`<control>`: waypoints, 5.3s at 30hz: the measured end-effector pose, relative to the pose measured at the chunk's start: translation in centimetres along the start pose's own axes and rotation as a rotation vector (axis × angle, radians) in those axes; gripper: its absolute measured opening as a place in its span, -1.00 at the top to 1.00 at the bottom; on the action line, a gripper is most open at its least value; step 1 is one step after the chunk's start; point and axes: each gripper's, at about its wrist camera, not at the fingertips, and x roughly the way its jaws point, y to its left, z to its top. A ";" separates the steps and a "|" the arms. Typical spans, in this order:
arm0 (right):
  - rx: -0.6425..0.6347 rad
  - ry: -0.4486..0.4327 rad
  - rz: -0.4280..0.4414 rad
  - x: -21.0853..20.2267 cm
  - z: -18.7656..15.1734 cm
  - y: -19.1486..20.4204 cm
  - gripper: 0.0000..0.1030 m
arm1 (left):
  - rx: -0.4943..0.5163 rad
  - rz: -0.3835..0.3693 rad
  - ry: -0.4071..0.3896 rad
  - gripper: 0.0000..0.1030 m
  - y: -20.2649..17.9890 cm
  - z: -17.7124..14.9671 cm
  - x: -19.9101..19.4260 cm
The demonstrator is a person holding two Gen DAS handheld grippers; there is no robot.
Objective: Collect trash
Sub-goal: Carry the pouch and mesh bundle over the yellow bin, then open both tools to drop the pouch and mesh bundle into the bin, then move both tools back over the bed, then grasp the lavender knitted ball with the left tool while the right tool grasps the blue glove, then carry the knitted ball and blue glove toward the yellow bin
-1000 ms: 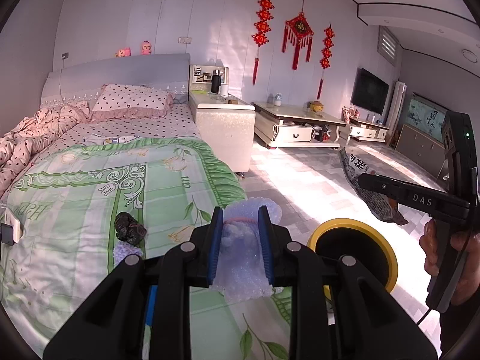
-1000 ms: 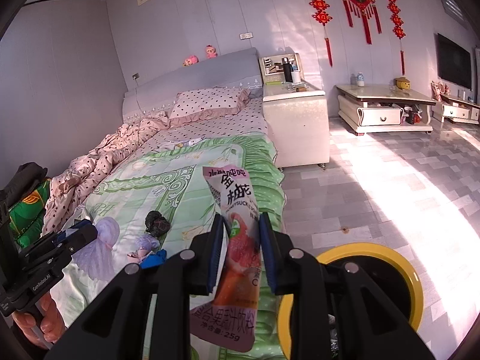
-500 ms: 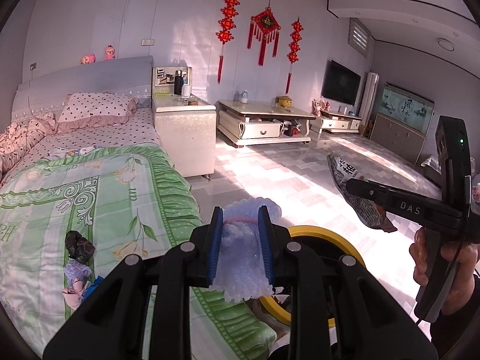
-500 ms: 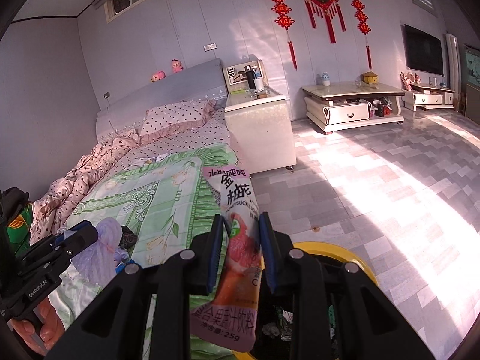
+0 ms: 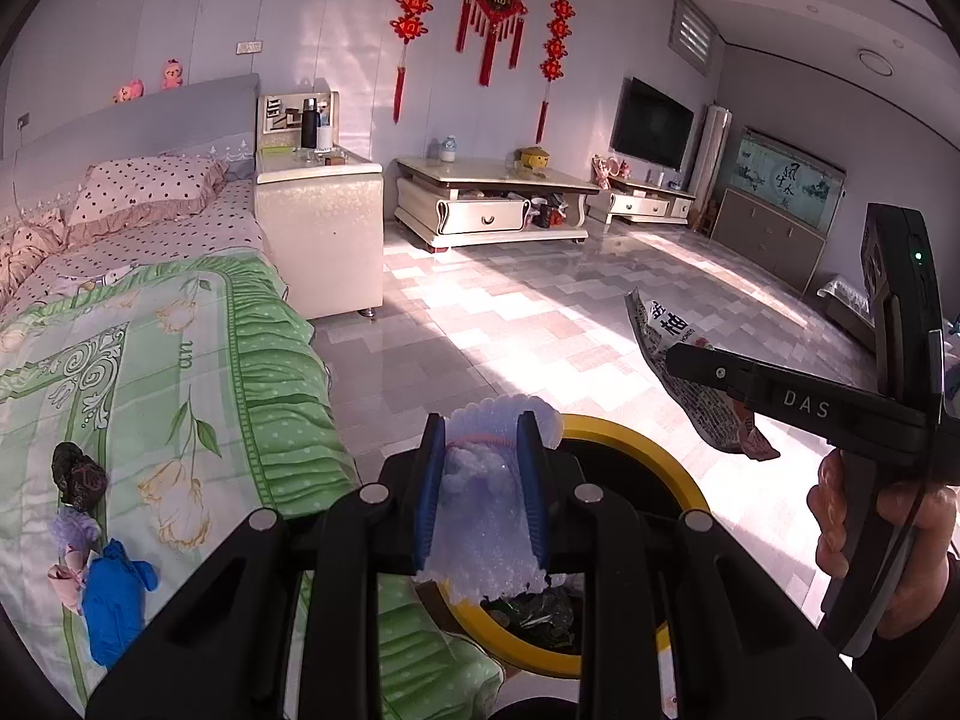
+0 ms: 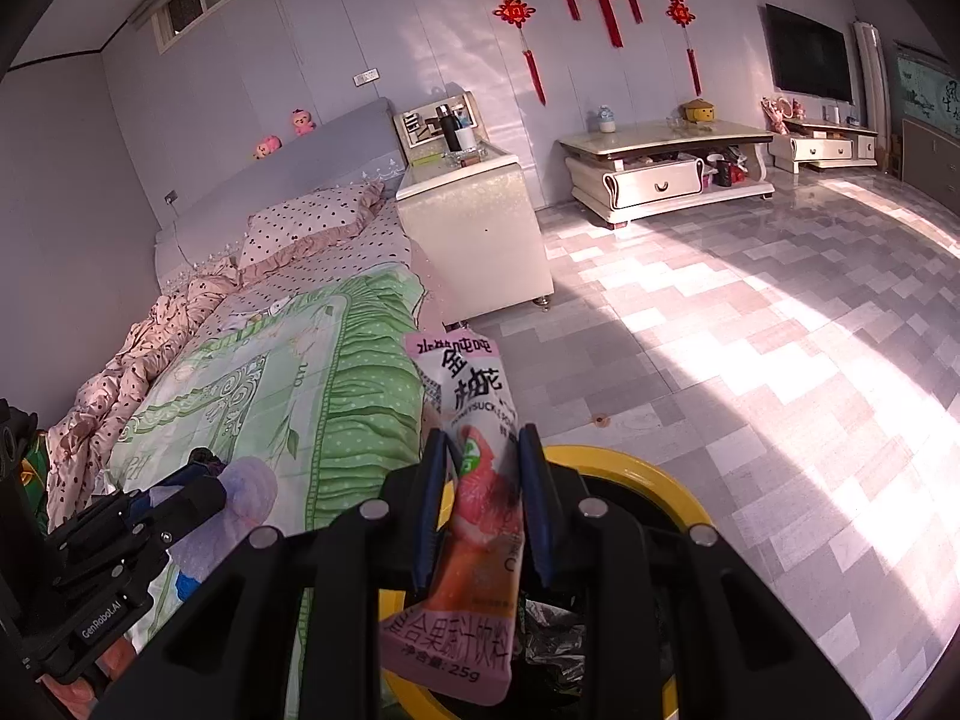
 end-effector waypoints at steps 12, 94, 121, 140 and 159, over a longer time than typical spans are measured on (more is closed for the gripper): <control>0.091 0.084 -0.055 4.2 -1.8 -4.5 0.54 | -0.006 -0.060 0.102 0.51 -1.6 -2.9 5.9; -0.315 0.422 0.326 18.4 -12.5 30.8 -0.10 | -0.448 0.445 0.141 -0.65 41.0 -12.6 -1.9; -0.496 0.562 0.349 24.1 -18.5 37.7 0.52 | -0.491 0.273 0.167 0.64 43.9 -14.1 0.8; -0.476 0.471 0.368 20.4 -16.5 36.3 0.96 | -0.503 0.298 0.109 0.65 43.6 -13.1 -3.2; -0.406 0.301 0.370 12.5 -11.2 32.6 0.96 | -0.421 0.324 0.018 0.65 38.2 -9.5 -9.9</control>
